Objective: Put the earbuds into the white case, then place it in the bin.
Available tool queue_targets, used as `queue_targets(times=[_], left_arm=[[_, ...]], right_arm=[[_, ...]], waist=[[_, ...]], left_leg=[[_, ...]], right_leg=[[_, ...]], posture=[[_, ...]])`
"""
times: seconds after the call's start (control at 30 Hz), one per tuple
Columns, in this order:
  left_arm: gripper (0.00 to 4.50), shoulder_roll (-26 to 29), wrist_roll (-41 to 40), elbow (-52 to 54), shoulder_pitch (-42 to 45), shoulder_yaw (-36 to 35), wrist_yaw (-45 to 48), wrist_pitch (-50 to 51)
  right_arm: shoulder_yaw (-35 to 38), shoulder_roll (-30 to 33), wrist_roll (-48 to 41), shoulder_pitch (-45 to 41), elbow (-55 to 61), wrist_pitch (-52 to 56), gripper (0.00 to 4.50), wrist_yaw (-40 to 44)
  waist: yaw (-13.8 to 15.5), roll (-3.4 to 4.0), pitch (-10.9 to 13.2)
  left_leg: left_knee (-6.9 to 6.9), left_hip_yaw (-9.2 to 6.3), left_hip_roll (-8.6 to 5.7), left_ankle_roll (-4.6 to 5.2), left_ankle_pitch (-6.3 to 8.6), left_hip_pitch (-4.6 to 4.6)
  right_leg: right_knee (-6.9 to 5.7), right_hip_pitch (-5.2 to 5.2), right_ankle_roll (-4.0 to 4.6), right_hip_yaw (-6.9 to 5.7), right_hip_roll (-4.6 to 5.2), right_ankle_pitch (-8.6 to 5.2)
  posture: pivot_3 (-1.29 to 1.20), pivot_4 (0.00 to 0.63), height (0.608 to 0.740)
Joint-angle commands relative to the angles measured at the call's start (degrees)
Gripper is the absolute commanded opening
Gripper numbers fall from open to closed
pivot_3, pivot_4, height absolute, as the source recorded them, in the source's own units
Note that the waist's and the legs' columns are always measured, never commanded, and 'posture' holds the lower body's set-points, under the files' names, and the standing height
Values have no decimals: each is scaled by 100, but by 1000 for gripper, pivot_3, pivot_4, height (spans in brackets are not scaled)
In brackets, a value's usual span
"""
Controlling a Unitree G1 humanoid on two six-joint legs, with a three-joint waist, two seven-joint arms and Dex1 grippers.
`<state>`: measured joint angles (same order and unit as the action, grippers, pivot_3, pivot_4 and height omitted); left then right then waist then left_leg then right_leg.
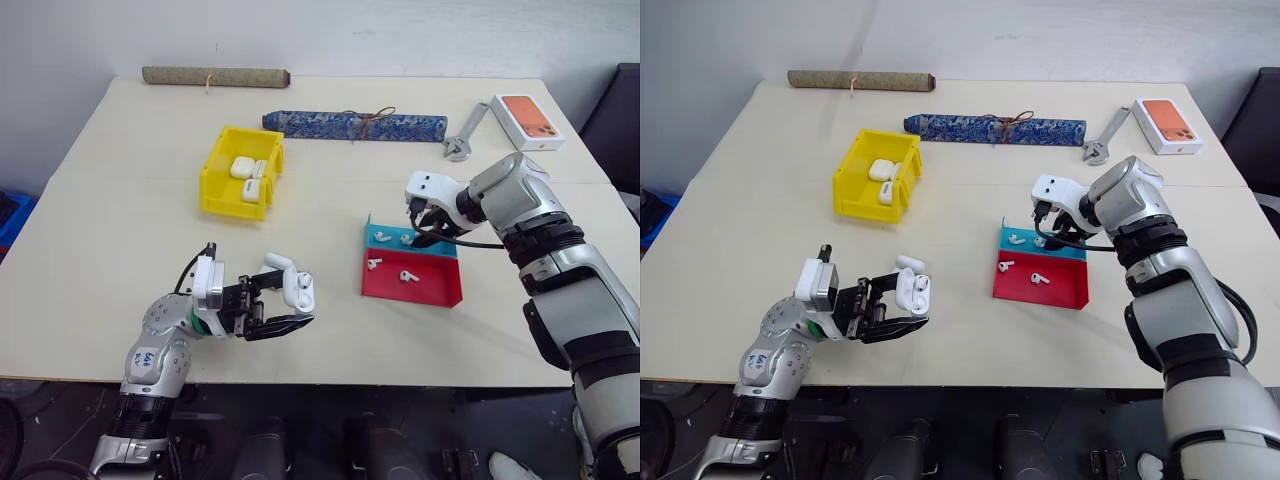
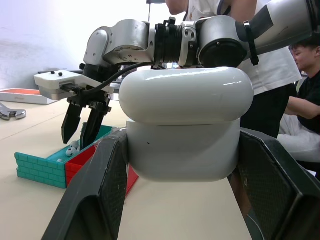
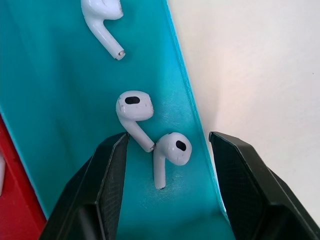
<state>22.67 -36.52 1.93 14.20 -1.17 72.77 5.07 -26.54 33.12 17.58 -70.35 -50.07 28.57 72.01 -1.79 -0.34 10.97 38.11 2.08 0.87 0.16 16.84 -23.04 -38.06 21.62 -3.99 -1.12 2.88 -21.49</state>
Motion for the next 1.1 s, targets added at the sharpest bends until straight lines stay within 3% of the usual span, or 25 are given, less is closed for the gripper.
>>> queue_targets(times=[0.03, 0.07, 0.17, 0.27, 1.1], left_arm=[[2837, 7, -3, 242, -35, -8, -14, -63], [2837, 6, -2, 242, -32, -5, -15, -64], [2837, 3, -7, 255, -35, -1, -22, -61], [2837, 6, -9, 261, -39, -7, -30, -56], [2837, 1, -27, 276, -42, -12, -29, -45]], right_arm=[[19, 23, 81, -31, -65, -39, 2606, 23], [28, 15, 86, -29, -77, -40, 2606, 18], [27, 19, 103, -6, -101, -67, 2046, 11], [17, 40, 118, 1, -120, -85, 1175, 38], [76, 133, 170, 89, -95, 23, 1175, 160]], waist=[[1, 0, 0], [1, 0, 0], [1, 0, 0], [-1, 0, 0], [1, 0, 0]], left_leg=[[0, 0, 0, 0, 0, 0], [0, 0, 0, 0, 0, 0], [2, 0, 0, 0, 0, 0], [5, 0, 0, 0, 0, 0], [7, 1, 0, 0, 0, 3]], right_leg=[[0, 0, 0, 0, 0, 0], [0, 0, 0, 0, 0, 0], [-1, 0, 0, 0, 0, 0], [-4, 0, 0, 0, 0, 0], [-12, 0, 0, 1, 0, 0]], posture=[[0, 150, 740], [0, 150, 740], [0, 150, 740], [0, 150, 740], [0, 150, 740]])
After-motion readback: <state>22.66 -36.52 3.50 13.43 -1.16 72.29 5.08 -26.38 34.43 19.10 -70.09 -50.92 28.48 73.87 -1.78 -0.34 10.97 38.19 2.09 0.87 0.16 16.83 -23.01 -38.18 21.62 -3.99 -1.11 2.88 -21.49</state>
